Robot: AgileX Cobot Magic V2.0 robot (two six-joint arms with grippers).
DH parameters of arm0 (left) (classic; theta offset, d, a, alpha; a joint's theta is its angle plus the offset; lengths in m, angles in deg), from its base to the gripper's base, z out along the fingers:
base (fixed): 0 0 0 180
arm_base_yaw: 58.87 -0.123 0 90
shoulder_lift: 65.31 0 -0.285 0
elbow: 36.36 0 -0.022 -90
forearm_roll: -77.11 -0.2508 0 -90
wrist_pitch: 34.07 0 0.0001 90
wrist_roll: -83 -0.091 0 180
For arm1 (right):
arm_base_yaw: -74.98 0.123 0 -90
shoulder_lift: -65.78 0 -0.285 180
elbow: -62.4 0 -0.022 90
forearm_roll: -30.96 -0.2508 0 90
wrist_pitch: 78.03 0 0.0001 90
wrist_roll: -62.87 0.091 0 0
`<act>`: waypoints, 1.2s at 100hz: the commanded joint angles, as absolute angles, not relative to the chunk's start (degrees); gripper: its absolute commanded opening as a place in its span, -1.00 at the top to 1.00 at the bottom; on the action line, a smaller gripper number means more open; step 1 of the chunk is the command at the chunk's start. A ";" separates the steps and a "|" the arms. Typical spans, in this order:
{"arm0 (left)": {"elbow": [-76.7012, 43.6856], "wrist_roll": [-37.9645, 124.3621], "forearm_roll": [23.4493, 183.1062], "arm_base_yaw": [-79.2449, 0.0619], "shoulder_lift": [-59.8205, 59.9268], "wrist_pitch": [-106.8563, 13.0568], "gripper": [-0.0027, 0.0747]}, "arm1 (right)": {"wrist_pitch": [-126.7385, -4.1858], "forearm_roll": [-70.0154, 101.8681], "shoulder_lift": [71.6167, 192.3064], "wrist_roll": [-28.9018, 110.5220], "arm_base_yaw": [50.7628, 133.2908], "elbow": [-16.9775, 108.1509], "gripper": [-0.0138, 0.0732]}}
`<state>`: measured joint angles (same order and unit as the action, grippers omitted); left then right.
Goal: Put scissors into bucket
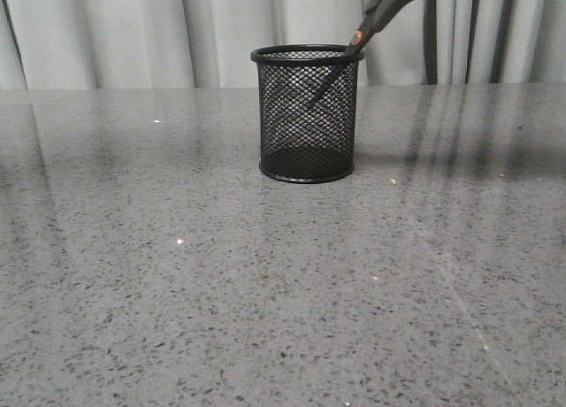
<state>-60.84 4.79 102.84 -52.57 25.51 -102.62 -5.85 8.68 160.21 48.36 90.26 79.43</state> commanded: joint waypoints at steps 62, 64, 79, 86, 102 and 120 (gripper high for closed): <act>-62.70 5.55 106.06 -52.63 23.97 -99.26 -0.04 | -5.19 3.73 158.87 45.42 90.13 91.38 0.15; -62.70 5.55 106.24 -52.63 23.97 -99.26 -0.03 | -5.19 3.87 158.87 45.56 90.13 92.06 0.15; -62.70 5.95 109.42 -52.63 23.97 -99.26 0.14 | -5.41 5.05 158.87 47.35 90.13 98.45 0.32; -62.70 7.25 111.10 -52.63 23.97 -99.26 0.31 | -6.08 6.01 158.45 47.40 90.13 99.68 0.49; -62.70 12.62 111.94 -52.63 23.97 -99.26 0.86 | -8.84 12.17 155.90 47.69 90.13 99.57 0.85; -62.70 18.72 111.83 -52.63 23.67 -99.65 0.98 | -14.31 17.49 151.17 48.71 90.13 97.06 0.85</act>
<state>-60.84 15.36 108.78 -52.57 25.51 -102.36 -7.96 15.72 155.46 48.11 90.26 97.16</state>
